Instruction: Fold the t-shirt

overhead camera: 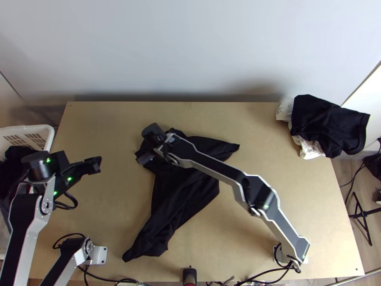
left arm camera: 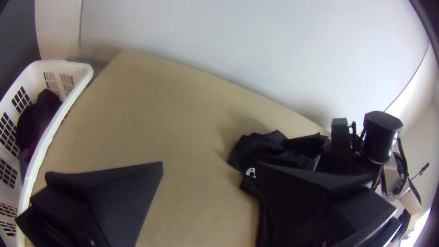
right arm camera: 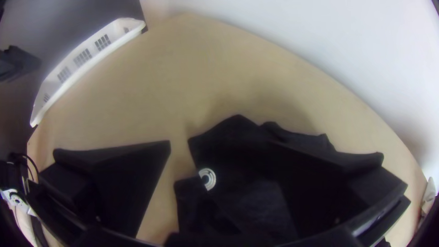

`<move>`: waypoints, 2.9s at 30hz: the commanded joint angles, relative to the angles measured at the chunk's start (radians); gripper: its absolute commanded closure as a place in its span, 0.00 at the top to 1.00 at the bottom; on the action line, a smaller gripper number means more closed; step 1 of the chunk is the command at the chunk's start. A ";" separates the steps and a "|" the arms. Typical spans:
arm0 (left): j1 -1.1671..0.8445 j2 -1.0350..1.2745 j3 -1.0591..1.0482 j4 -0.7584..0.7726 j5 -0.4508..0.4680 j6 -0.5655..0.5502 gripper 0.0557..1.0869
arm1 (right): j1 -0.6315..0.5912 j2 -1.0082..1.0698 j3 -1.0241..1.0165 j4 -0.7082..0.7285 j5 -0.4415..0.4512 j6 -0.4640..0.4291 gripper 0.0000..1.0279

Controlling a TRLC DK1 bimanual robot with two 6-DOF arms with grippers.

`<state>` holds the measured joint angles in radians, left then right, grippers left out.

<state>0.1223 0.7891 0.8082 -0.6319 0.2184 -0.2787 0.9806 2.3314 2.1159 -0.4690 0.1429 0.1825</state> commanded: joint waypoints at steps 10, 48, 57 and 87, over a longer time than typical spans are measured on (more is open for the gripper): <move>0.152 -0.093 -0.041 -0.069 0.085 0.050 0.95 | 0.012 0.218 0.236 -0.062 0.007 0.029 0.92; 0.180 -0.185 -0.093 -0.123 0.116 0.053 0.95 | -0.014 0.306 0.269 -0.181 0.007 0.000 0.81; 0.186 -0.186 -0.083 -0.124 0.116 0.056 0.95 | -0.011 0.275 0.279 -0.151 0.041 -0.066 0.03; -0.428 0.024 -0.106 0.101 0.018 -0.171 0.95 | -0.100 -0.287 0.251 -0.097 0.101 -0.038 0.03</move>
<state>-0.0456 0.6994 0.7200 -0.6209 0.3042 -0.3870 0.8974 2.1117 2.3692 -0.5842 0.2253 0.1555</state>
